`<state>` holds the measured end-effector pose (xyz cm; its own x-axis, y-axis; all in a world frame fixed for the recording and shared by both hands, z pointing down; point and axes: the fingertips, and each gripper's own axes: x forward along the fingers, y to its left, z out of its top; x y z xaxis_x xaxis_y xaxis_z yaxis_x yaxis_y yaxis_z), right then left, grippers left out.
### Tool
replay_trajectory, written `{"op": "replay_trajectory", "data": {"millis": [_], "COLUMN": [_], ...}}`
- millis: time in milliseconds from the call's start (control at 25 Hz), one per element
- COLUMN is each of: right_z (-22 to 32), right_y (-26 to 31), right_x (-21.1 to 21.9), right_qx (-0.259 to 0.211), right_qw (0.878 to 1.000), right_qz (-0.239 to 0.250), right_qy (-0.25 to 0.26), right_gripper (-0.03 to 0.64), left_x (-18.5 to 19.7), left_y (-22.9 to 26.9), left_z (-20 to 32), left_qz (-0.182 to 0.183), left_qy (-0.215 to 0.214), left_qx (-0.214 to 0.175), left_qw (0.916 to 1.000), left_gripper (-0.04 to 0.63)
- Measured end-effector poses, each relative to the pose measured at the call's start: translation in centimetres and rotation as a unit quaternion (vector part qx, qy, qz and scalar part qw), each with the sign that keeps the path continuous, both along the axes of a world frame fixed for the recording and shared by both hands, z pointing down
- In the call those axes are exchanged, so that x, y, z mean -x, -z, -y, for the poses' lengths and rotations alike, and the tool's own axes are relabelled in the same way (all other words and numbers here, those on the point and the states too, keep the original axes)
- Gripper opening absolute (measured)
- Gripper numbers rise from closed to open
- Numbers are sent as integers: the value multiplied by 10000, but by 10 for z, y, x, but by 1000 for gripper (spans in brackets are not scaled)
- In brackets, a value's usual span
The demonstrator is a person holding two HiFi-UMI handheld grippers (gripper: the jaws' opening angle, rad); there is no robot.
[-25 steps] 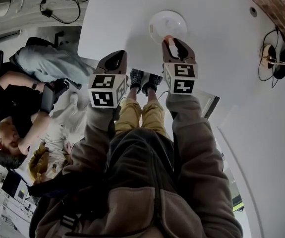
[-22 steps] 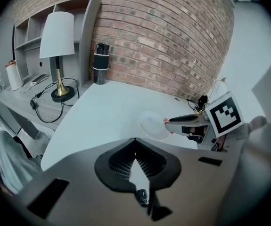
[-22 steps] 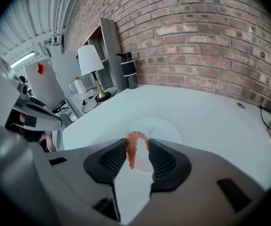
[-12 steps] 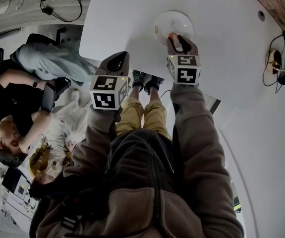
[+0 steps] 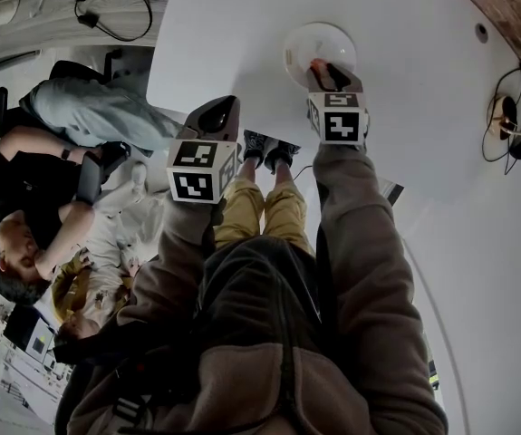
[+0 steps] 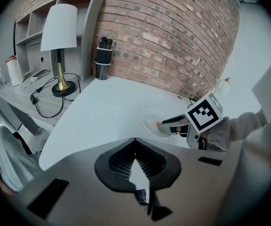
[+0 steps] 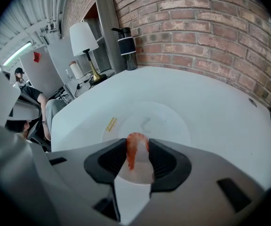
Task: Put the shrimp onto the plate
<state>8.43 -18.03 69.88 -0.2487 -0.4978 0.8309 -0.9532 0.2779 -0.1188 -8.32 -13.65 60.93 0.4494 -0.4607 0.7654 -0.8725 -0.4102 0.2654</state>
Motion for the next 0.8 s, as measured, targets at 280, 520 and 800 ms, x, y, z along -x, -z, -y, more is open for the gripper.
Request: {"op": "replay_trajectory", "data": {"millis": [280,520,800], "right_z": [0,-2,-1], "right_y": [-1,-2,-2], "right_x": [3,8,7], "right_qx": [75,150,75], "right_qw": [9998,9995,9995], "right_qz": [-128,-222,-274], "right_qy": [122,164,143], "right_gripper": [147,147,147], "left_x": [5,4,8], "left_y": [2,10,16], "left_z": [3,3,-1], "left_qz": [18,9,15], "left_qy": [49,30,-3], "left_qx": [-30,-92,-170], "left_qw": [10000,10000,9999], "left_gripper": [5,5,5]}}
